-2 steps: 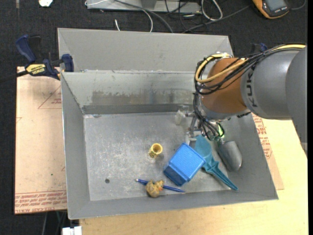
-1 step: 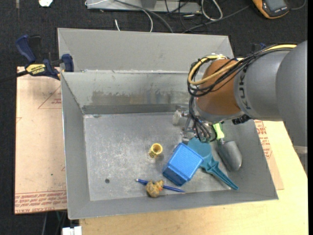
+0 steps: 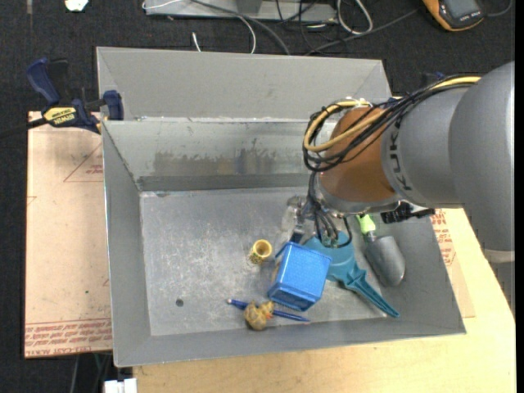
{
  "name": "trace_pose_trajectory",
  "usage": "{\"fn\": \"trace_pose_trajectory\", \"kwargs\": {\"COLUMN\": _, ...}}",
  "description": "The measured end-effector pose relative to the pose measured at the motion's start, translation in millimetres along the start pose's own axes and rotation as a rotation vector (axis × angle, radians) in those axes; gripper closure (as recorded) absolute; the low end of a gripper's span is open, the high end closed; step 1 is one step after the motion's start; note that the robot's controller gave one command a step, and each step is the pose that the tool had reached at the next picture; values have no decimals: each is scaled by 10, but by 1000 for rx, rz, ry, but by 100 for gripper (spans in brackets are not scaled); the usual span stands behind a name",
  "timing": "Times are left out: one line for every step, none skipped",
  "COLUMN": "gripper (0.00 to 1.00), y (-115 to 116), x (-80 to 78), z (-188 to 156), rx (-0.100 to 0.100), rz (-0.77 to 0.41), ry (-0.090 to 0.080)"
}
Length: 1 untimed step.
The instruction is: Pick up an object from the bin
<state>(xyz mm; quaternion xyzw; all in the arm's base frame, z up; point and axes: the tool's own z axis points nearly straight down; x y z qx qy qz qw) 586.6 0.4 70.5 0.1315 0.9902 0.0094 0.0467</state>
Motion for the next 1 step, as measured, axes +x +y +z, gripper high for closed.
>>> {"fn": "trace_pose_trajectory", "kwargs": {"gripper": 100, "y": 1, "x": 0, "z": 0, "rx": 0, "rz": 0, "ry": 0}}
